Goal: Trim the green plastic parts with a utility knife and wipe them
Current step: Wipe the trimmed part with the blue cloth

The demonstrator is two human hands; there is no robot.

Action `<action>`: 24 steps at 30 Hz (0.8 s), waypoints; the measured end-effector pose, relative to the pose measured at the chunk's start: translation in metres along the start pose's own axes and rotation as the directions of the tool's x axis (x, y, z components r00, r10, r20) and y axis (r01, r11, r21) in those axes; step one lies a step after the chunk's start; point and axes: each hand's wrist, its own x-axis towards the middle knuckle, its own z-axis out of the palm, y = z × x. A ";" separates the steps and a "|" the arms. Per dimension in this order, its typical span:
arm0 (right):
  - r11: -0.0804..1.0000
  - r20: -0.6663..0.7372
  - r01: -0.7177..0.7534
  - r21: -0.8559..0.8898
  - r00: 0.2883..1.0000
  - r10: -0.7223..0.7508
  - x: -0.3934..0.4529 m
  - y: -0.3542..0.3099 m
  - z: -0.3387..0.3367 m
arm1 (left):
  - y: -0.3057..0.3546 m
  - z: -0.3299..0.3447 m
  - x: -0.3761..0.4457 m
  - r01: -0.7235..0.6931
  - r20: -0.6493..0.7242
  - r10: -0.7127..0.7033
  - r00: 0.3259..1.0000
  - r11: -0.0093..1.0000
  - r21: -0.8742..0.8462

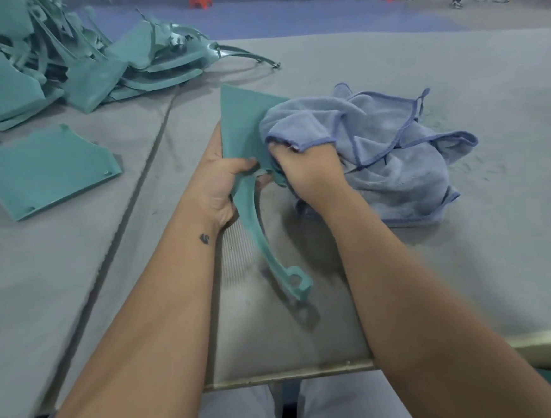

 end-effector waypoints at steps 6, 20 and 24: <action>0.904 0.067 -0.275 0.327 0.961 0.268 -0.004 -0.010 0.002 | 0.001 -0.001 0.005 -0.057 -0.133 0.053 0.990 0.998 -0.034; 0.829 0.203 -0.262 0.494 0.962 0.183 0.000 -0.031 0.015 | 0.002 -0.002 0.005 -0.035 -0.191 0.033 0.981 0.999 -0.007; 0.893 0.079 -0.393 0.221 0.919 0.385 0.006 -0.001 0.008 | 0.004 -0.002 0.002 -0.040 -0.130 0.041 0.991 0.999 0.008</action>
